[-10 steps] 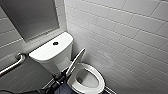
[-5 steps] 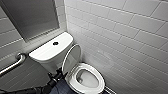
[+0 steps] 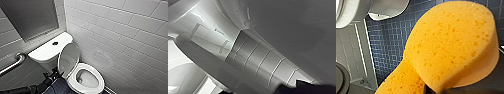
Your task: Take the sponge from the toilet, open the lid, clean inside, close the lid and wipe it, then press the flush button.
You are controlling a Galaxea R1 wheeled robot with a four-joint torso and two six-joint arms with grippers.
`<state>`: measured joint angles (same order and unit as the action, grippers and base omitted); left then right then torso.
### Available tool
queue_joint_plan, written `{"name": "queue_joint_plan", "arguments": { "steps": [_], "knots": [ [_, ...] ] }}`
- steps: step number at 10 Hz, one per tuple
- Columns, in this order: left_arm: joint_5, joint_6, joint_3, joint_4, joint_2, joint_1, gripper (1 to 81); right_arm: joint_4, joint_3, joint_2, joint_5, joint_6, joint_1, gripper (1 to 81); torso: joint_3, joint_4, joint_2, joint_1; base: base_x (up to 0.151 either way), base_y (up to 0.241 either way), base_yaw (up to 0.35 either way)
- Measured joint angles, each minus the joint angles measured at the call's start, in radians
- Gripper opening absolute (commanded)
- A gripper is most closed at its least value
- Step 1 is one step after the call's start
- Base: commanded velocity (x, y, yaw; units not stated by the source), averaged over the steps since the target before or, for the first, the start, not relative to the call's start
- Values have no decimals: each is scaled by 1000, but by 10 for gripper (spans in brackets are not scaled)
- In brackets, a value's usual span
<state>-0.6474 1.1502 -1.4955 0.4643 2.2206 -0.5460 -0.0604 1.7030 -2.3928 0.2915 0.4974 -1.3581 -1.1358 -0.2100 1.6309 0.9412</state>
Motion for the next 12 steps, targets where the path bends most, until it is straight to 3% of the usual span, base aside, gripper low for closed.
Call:
{"name": "queue_joint_plan", "arguments": {
  "steps": [5,8,9,11,12],
  "knots": [
    [8,9,18,-19,-44,-14,811,0,-4,12,0,-1,0,10,0,-2,0,0,0,0,0],
    [-43,28,27,-136,-78,-66,811,0,-4,9,0,-2,0,10,0,-2,0,0,0,0,0],
    [-86,-77,24,-170,-122,-98,811,0,-4,7,2,-2,0,10,0,-2,0,0,0,0,0],
    [-141,-80,-14,-163,-213,-112,811,0,-4,7,1,-2,-2,10,0,-2,0,0,0,0,0],
    [-130,-80,3,-204,-176,-110,811,0,-3,7,0,-2,-3,10,0,-2,0,0,0,0,0]
  ]
}}
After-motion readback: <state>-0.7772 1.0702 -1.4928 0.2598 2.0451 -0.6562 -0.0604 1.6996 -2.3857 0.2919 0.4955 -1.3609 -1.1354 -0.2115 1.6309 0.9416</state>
